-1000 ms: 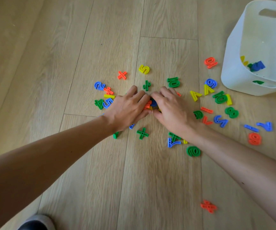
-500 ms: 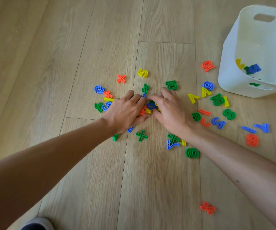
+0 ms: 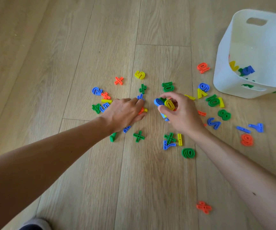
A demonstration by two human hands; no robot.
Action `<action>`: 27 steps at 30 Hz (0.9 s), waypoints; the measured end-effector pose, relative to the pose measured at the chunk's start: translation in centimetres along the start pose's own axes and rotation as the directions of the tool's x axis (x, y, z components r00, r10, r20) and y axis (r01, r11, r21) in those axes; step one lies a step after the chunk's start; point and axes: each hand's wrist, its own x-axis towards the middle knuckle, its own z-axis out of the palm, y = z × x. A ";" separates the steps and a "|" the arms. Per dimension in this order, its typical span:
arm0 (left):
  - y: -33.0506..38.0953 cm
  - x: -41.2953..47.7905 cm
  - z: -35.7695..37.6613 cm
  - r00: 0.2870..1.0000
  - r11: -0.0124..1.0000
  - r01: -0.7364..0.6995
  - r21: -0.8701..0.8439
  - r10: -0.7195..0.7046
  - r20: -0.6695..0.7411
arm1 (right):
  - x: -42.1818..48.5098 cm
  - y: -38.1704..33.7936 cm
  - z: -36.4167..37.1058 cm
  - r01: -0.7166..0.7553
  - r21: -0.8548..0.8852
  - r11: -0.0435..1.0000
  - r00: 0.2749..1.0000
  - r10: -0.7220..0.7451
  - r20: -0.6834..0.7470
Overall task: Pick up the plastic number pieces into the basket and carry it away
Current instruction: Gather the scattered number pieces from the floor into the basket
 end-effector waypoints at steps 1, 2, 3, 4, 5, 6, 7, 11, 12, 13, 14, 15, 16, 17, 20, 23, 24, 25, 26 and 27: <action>-0.1 0.1 0.0 1.000 1.000 0.002 -0.016 -0.003 -0.008 | -0.1 0.1 -0.2 -0.060 0.070 0.996 0.998 0.060 0.007; -0.3 0.2 0.0 1.000 1.000 0.008 -0.024 -0.008 -0.011 | -0.3 0.1 -0.4 -0.110 0.144 0.983 0.994 0.108 0.021; -0.3 0.3 0.0 1.000 0.999 0.018 -0.033 -0.018 -0.008 | -0.4 0.2 -0.6 -0.146 0.216 0.965 0.989 0.140 0.042; -0.4 0.4 -0.2 0.999 0.998 0.031 -0.051 -0.031 -0.005 | -0.6 0.2 -1.0 -0.170 0.281 0.944 0.985 0.160 0.059; -0.3 0.4 -0.3 0.999 0.996 0.048 -0.079 -0.048 -0.001 | -0.8 0.1 -1.4 -0.188 0.330 0.925 0.982 0.174 0.071; -0.2 0.6 -0.6 0.998 0.990 0.068 -0.122 -0.069 -0.001 | -0.9 -0.1 -1.8 -0.203 0.370 0.907 0.979 0.189 0.075; 0.0 0.9 -1.1 0.995 0.977 0.100 -0.189 -0.104 -0.010 | -1.0 -0.4 -2.3 -0.217 0.403 0.889 0.976 0.204 0.077; 3.0 3.8 -3.7 0.919 0.756 0.277 -0.593 -0.389 -0.067 | -1.1 -2.2 -5.0 -0.233 0.524 0.819 0.969 0.243 0.051; 4.2 5.1 -4.5 0.893 0.679 0.303 -0.668 -0.447 -0.049 | -0.9 -2.7 -6.1 -0.217 0.554 0.804 0.971 0.239 0.033; 5.4 6.4 -5.3 0.875 0.604 0.316 -0.732 -0.483 -0.021 | -0.7 -3.3 -7.4 -0.197 0.588 0.784 0.972 0.235 0.013; 6.5 7.9 -5.9 0.868 0.532 0.310 -0.788 -0.496 0.007 | -0.3 -3.7 -8.9 -0.177 0.620 0.764 0.973 0.232 -0.008; 7.5 9.5 -6.6 0.865 0.457 0.300 -0.837 -0.500 0.037 | 0.0 -4.0 -10.5 -0.163 0.648 0.744 0.971 0.236 -0.027; 8.3 11.2 -7.0 0.860 0.376 0.294 -0.879 -0.505 0.072 | 0.5 -4.2 -12.2 -0.154 0.668 0.728 0.968 0.248 -0.047; 9.0 13.0 -7.5 0.854 0.296 0.291 -0.910 -0.509 0.107 | 1.0 -4.2 -14.0 -0.145 0.686 0.713 0.962 0.263 -0.070; 11.0 18.7 -8.5 0.842 0.149 0.318 -0.936 -0.498 0.207 | 2.7 -3.0 -19.1 -0.133 0.743 0.656 0.932 0.337 -0.132; 12.8 23.8 -8.9 0.849 0.119 0.353 -0.928 -0.458 0.264 | 4.4 -1.0 -22.4 -0.204 0.740 0.641 0.877 0.456 -0.153; 13.5 25.3 -8.8 0.847 0.124 0.376 -0.918 -0.448 0.286 | 4.9 -0.3 -23.1 -0.235 0.729 0.643 0.862 0.484 -0.149; 14.0 26.4 -8.7 0.840 0.129 0.404 -0.906 -0.445 0.311 | 5.3 0.4 -23.6 -0.261 0.722 0.641 0.851 0.506 -0.142; 14.4 27.3 -8.4 0.829 0.136 0.432 -0.892 -0.449 0.333 | 5.8 1.0 -23.8 -0.282 0.717 0.637 0.840 0.525 -0.137; 14.8 28.2 -8.1 0.820 0.150 0.460 -0.875 -0.451 0.353 | 6.2 1.5 -24.0 -0.300 0.715 0.631 0.831 0.541 -0.130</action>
